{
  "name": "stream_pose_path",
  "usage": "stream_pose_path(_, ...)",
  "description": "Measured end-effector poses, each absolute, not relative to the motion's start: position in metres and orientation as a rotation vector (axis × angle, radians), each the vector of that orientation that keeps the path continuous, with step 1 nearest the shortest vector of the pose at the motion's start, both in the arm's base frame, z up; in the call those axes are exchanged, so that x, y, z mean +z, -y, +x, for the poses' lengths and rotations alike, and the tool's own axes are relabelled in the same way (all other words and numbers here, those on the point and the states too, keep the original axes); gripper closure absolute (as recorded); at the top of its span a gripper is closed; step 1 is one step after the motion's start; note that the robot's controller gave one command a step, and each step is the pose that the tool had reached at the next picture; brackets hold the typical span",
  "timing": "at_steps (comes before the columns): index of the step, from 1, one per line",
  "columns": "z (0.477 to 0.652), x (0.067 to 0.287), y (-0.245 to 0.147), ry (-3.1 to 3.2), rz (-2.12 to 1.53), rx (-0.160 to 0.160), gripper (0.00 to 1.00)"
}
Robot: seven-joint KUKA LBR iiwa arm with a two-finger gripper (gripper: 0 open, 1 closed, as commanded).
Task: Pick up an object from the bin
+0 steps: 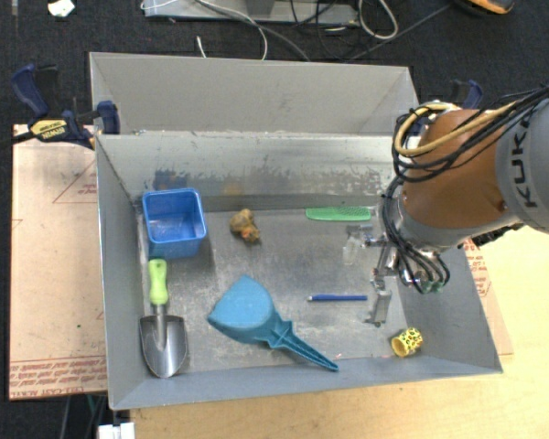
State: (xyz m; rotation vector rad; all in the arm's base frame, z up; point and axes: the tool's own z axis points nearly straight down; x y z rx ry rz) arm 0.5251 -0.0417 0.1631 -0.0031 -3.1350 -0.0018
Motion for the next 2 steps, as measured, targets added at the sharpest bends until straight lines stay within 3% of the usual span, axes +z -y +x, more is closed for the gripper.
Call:
stream_pose_path(1, 0.527, 0.167, 0.042, 3.142, -0.001, -0.001, 0.0)
stream_pose_path(2, 0.561, 0.071, 0.045, 3.145, 0.025, -0.001, 0.0)
